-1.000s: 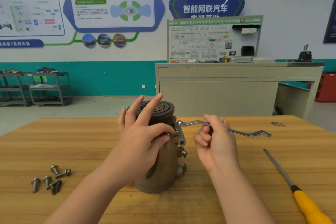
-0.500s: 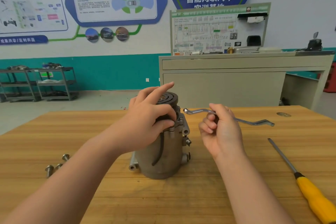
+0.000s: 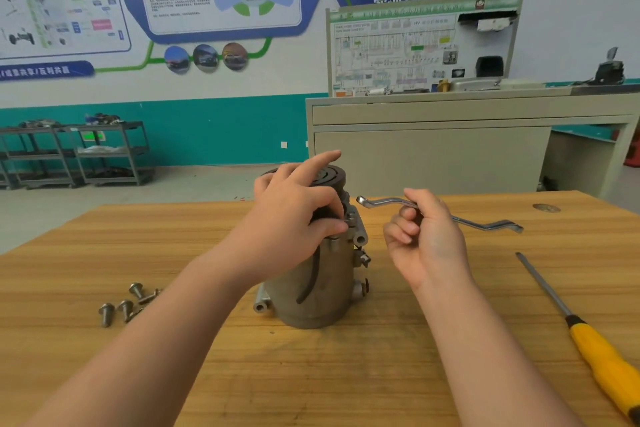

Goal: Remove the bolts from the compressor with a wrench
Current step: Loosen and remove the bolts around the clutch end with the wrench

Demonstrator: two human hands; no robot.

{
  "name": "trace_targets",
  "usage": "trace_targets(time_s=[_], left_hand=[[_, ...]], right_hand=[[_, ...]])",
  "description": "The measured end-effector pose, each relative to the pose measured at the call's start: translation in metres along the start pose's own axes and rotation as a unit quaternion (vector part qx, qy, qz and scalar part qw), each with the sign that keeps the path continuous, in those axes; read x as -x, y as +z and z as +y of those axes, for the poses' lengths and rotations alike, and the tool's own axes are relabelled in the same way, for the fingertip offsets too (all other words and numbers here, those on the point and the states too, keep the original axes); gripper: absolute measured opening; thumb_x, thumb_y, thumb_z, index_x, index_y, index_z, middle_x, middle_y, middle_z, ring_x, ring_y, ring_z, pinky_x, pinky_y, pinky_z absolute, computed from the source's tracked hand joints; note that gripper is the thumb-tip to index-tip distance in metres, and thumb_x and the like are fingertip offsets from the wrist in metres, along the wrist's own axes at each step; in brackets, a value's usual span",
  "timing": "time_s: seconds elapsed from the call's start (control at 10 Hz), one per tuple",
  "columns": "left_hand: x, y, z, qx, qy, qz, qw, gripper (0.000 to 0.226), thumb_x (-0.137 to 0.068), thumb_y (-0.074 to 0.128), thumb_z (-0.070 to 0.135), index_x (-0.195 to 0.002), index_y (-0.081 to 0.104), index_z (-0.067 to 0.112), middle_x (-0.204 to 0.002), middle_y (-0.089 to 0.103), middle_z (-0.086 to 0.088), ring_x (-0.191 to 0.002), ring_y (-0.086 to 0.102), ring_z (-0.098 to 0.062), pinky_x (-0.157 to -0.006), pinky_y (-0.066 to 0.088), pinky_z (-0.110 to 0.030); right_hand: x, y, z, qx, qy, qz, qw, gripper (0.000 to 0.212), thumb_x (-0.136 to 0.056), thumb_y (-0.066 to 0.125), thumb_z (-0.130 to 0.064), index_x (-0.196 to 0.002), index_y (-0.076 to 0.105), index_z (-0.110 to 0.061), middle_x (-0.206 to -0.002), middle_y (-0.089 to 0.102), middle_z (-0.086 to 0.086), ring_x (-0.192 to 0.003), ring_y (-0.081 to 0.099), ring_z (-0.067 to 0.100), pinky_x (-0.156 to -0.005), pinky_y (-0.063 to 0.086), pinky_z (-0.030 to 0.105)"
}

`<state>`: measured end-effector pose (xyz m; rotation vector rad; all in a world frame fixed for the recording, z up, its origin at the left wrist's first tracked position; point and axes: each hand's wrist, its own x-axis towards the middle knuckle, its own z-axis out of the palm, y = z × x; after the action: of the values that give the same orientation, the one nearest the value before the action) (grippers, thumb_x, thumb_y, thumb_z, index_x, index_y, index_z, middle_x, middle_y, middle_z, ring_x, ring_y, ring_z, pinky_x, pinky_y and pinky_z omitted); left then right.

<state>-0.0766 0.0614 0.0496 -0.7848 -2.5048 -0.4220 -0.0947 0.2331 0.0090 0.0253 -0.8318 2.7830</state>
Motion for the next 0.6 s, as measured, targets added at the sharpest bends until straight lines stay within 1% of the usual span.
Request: trace_targets(time_s=[0.1,0.2,0.3,0.4,0.5,0.6], left_hand=[[-0.001,0.003,0.006,-0.008,-0.013,0.011,1.000,0.021,-0.080,0.068,0.051,-0.081,0.059,0.032,-0.159,0.012,0.019,-0.138,0.020,-0.010,-0.106,0.009,-0.032],[-0.002,-0.007,0.007,0.004,-0.001,-0.043,0.999,0.019,-0.079,0.066,0.054,-0.090,0.056,0.042,-0.158,0.004,0.025,-0.138,0.019,-0.007,-0.109,0.007,-0.034],[-0.006,-0.018,0.006,-0.011,-0.010,-0.111,0.994,0.012,-0.091,0.063,0.037,-0.096,0.057,0.046,-0.157,-0.002,0.029,-0.142,0.015,-0.008,-0.115,0.006,-0.041],[-0.010,-0.018,0.009,-0.029,-0.033,-0.113,0.993,0.013,-0.094,0.062,0.030,-0.090,0.061,0.043,-0.159,-0.001,0.027,-0.143,0.016,-0.012,-0.114,0.008,-0.040],[-0.010,-0.012,0.011,-0.035,-0.042,-0.088,0.995,0.009,-0.092,0.063,0.033,-0.086,0.060,0.039,-0.159,-0.004,0.026,-0.141,0.017,-0.012,-0.111,0.010,-0.037],[-0.009,-0.006,0.010,-0.043,-0.033,-0.064,0.996,0.013,-0.091,0.062,0.036,-0.081,0.055,0.039,-0.157,-0.009,0.028,-0.139,0.016,-0.011,-0.110,0.010,-0.039]], right_hand=[[0.000,0.000,0.000,0.001,0.003,-0.002,1.000,0.028,-0.091,0.055,-0.003,-0.070,0.041,-0.016,-0.048,0.043,-0.003,-0.033,0.034,0.006,-0.031,0.027,0.016],[-0.001,-0.001,0.000,-0.013,0.022,0.000,1.000,0.026,-0.092,0.054,-0.004,-0.072,0.041,-0.015,-0.046,0.042,-0.004,-0.032,0.033,0.005,-0.030,0.027,0.017],[-0.002,-0.001,0.000,-0.039,0.046,0.002,0.998,0.025,-0.092,0.053,-0.004,-0.073,0.041,-0.015,-0.046,0.042,-0.005,-0.031,0.032,0.004,-0.030,0.026,0.016],[-0.001,0.001,0.000,-0.063,0.066,0.009,0.996,0.027,-0.091,0.053,-0.004,-0.070,0.039,-0.015,-0.046,0.040,-0.004,-0.031,0.031,0.004,-0.030,0.025,0.016],[0.001,0.001,0.000,-0.072,0.077,0.011,0.994,0.028,-0.091,0.053,-0.004,-0.069,0.039,-0.014,-0.046,0.040,-0.005,-0.031,0.031,0.004,-0.030,0.025,0.015],[0.001,0.000,0.001,-0.071,0.079,0.010,0.994,0.028,-0.091,0.053,-0.005,-0.069,0.040,-0.014,-0.046,0.040,-0.005,-0.032,0.031,0.004,-0.030,0.025,0.015]])
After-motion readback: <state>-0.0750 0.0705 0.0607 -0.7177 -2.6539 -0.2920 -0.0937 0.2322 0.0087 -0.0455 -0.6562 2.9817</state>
